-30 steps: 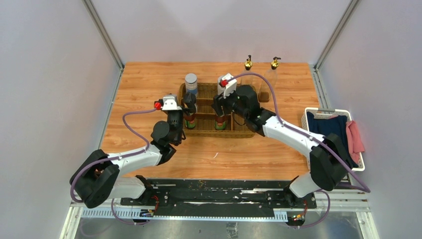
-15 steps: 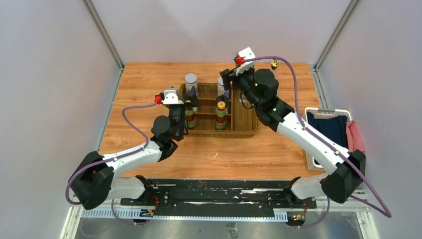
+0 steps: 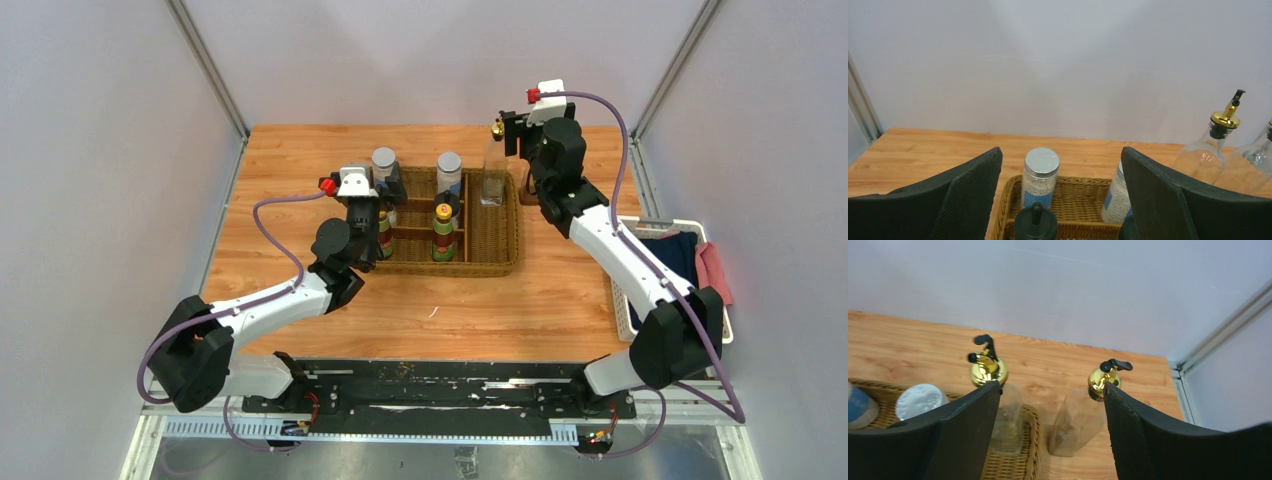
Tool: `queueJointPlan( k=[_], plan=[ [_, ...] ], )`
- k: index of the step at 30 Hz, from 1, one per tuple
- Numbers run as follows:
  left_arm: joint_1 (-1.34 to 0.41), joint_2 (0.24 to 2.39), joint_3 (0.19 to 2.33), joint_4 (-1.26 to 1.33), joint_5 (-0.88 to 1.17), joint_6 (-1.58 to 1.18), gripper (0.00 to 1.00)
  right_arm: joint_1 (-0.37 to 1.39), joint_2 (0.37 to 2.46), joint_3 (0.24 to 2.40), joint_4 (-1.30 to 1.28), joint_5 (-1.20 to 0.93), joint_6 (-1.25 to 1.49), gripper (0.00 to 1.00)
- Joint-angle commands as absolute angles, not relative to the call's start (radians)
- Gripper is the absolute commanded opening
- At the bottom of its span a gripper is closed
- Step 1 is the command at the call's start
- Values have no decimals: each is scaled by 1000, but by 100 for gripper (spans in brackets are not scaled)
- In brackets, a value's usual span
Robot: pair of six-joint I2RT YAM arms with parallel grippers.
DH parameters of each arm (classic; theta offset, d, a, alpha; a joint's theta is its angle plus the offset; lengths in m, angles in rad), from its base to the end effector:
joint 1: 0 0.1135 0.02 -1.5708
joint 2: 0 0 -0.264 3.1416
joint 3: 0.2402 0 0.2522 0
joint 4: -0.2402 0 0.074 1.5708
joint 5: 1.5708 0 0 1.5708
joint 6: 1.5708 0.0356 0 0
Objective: Organize the condiment bottles
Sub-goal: Pick up the bottle from the center of the board.
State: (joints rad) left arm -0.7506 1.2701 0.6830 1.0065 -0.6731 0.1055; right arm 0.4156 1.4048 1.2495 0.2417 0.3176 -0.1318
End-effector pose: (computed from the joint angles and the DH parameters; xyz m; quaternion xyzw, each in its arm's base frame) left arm 0.2140 -0.1693 0.3214 -0.0387 0.5825 -0.0805 0.8079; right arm 0.3111 0.1251 0.4046 -0.0682 0.6741 -0.0029 0.7355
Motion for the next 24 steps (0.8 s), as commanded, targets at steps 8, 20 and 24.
queueJointPlan(
  k=[8, 20, 24],
  plan=[
    [-756, 1320, 726, 1032, -670, 126, 95, 296, 1490, 1239, 275, 375, -110, 82],
    [-746, 1351, 732, 1049, -673, 117, 98, 226, 1560, 1278, 260, 378, -55, 86],
    [-743, 1356, 732, 1056, -670, 119, 98, 205, 1602, 1296, 275, 349, -48, 86]
  ],
)
